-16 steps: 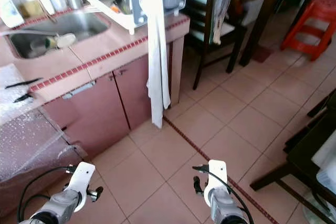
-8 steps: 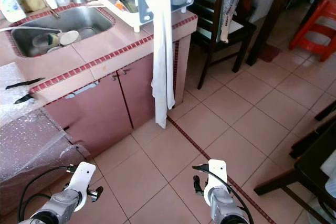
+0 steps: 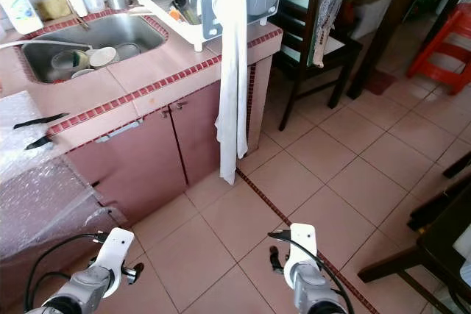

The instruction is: Kitchen organization

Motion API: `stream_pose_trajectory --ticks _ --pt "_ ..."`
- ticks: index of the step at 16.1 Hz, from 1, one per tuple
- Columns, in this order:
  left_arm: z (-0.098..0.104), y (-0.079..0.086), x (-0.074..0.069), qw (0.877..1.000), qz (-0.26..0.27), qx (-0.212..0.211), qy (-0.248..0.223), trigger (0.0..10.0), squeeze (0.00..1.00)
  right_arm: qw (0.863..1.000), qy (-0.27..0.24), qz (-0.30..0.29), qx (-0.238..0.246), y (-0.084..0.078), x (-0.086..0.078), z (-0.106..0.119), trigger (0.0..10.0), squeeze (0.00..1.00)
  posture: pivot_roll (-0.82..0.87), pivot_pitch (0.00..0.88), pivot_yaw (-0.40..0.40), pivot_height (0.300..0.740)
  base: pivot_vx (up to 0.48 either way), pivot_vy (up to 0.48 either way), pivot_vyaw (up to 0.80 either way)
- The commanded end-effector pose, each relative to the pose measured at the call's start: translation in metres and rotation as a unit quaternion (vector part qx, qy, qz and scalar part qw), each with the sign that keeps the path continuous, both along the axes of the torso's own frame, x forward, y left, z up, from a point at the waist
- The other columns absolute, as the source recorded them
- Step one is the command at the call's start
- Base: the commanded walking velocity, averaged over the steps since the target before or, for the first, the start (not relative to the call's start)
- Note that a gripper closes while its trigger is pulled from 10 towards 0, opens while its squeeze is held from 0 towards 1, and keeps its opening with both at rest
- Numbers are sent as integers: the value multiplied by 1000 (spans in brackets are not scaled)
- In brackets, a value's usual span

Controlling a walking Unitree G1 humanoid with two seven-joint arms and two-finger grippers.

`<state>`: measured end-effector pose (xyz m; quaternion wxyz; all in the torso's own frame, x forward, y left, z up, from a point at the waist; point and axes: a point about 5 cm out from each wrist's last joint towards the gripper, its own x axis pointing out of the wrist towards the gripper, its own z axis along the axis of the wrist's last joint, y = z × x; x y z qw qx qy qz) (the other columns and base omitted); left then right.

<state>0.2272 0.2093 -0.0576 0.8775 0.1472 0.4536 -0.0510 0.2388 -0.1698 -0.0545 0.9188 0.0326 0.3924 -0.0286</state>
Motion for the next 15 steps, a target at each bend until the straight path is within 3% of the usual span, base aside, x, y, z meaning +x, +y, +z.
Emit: stream_pose_trajectory --ticks 1,6,15 --pt "-1 -1 -1 1000 -5 3 5 10000 0 1000 4 -4 -4 -4 -3 -1 10000 0 -47 79 22 740 428 0 0" --pt "-1 -2 -1 1000 -14 7 4 10000 0 1000 5 -3 -5 -5 -3 -2 10000 0 -47 78 23 740 323 0 0" --pt "0 -3 0 1000 -12 11 -3 10000 0 1000 10 1 -7 -6 -4 -2 10000 0 -42 77 15 740 0 0 0"
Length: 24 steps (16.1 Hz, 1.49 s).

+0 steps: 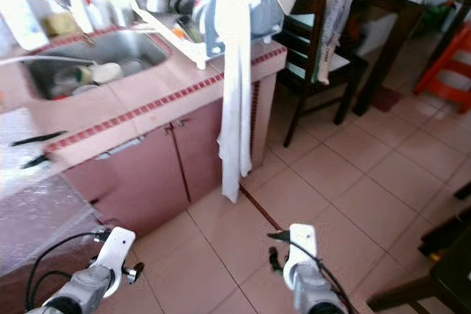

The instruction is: Kitchen organization

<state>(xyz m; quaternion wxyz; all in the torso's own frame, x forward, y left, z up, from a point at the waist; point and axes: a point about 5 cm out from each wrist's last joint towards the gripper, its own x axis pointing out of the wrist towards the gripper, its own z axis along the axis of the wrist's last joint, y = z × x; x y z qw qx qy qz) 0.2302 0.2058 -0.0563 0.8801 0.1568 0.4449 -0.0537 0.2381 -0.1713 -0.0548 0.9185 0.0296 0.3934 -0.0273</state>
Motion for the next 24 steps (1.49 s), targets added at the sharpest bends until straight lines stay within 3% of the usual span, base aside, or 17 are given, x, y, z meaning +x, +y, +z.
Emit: stream_pose_trajectory --ticks 1,4,13,24 --pt "-2 1 -3 1000 -4 5 6 10000 0 1000 9 -2 -4 -4 -4 -2 10000 0 -42 78 15 740 0 0 0" --pt "-2 0 -3 1000 -6 5 8 10000 0 1000 11 -3 -5 -5 -5 -3 10000 0 -46 81 16 740 0 0 0" --pt "-3 -1 -5 1000 -5 1 10 10000 0 1000 11 -2 -8 -6 -5 -3 10000 0 -51 87 14 740 0 -333 0" --pt "1 3 1 1000 6 10 -1 10000 0 1000 6 -3 -8 -5 -2 -1 10000 0 -44 80 15 740 0 -22 0"
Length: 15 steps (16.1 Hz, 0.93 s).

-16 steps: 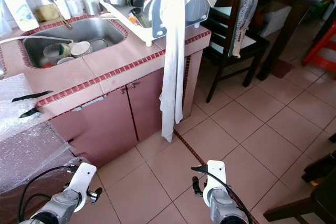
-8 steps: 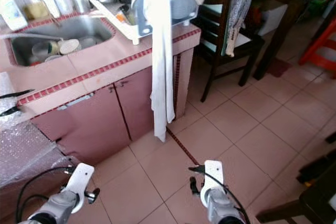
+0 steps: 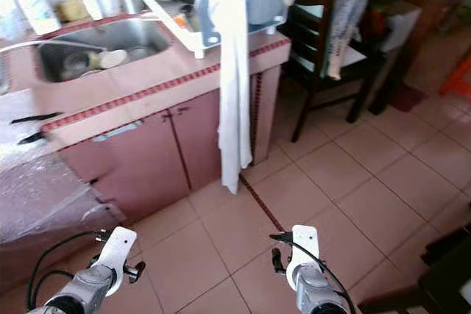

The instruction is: Kitchen organization

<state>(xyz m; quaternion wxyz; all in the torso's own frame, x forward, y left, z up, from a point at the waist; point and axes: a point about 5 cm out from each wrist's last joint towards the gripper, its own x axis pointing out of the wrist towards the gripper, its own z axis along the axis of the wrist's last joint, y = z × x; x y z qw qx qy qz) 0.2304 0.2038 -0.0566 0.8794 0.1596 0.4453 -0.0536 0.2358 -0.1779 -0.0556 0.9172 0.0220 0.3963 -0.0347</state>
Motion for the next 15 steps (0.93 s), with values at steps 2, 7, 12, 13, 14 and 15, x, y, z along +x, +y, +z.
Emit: stream_pose_trajectory --ticks 2,7,12,13,14,15 --pt "3 6 3 1000 9 9 -4 10000 0 1000 2 0 2 1 0 0 10000 0 -44 83 15 740 0 0 0" --pt "3 9 2 1000 17 24 -8 10000 0 999 -17 -34 25 -2 5 4 10000 0 -32 82 12 740 0 0 0" --pt "13 26 10 991 119 -21 -50 10000 0 997 -66 24 7 -8 32 26 10000 0 -26 84 2 740 0 0 0" --pt "13 24 12 990 126 -38 -53 10000 0 997 -70 22 7 -12 35 29 10000 0 -24 83 1 740 0 0 0" --pt "12 21 12 988 138 -57 -48 10000 0 997 -70 14 15 -15 36 30 10000 0 -24 82 0 740 0 0 0" --pt "10 16 10 989 132 -62 -37 10000 0 997 -68 13 18 -15 36 30 10000 0 -26 78 0 740 0 0 0"
